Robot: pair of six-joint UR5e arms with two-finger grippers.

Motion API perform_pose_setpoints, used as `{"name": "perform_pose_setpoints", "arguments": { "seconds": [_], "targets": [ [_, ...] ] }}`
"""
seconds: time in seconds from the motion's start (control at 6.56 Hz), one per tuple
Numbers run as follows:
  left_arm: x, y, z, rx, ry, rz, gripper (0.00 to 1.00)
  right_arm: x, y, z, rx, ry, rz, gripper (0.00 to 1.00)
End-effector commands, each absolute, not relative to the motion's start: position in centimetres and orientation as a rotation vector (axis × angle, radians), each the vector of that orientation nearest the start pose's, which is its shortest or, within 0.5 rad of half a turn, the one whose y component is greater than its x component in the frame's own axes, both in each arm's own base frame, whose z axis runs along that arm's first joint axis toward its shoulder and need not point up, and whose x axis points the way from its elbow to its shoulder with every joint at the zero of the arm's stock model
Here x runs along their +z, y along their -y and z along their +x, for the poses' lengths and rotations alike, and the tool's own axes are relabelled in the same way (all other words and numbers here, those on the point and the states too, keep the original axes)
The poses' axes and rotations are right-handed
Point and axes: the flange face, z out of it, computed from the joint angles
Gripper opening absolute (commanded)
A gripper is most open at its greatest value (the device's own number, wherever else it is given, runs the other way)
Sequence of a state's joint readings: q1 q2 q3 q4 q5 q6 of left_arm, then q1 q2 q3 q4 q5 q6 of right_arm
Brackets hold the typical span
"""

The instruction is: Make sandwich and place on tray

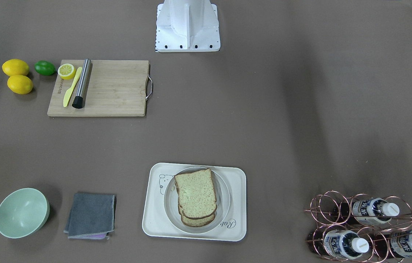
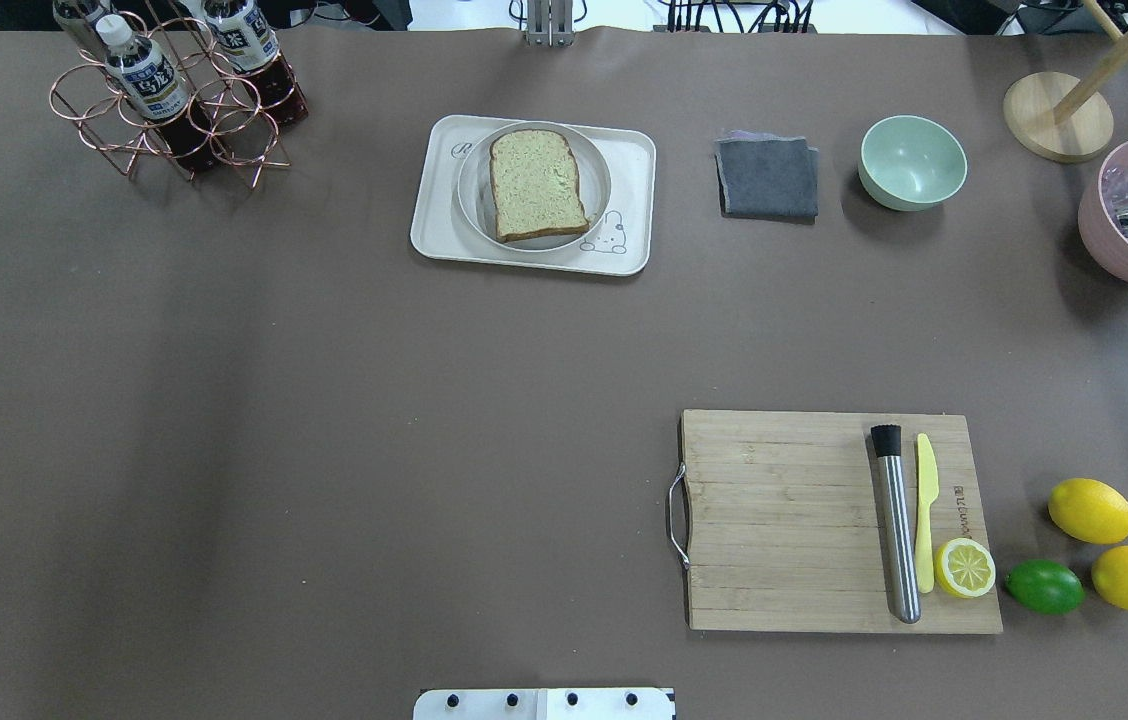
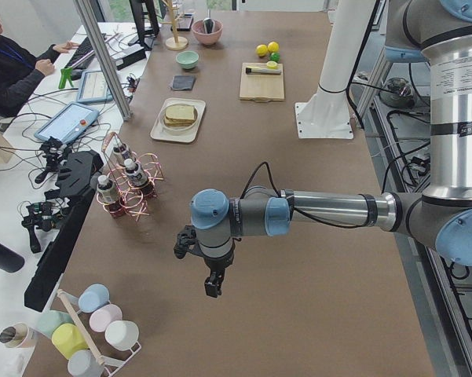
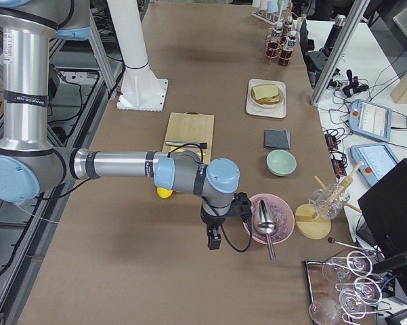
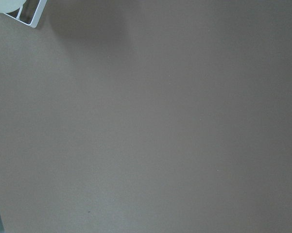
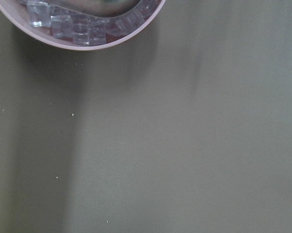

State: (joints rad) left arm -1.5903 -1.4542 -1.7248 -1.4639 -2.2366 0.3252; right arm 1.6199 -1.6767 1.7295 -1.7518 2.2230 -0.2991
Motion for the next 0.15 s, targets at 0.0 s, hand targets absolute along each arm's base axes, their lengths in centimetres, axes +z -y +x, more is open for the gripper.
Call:
{"name": "perform_pose_setpoints", "arguments": {
  "seconds": [0.0],
  "targets": [
    [65.53, 43.49, -8.05, 0.27, -0.669, 0.048, 0.99, 65.37, 43.17, 9.4, -0.2, 0.665, -0.005, 1.0]
  ]
}}
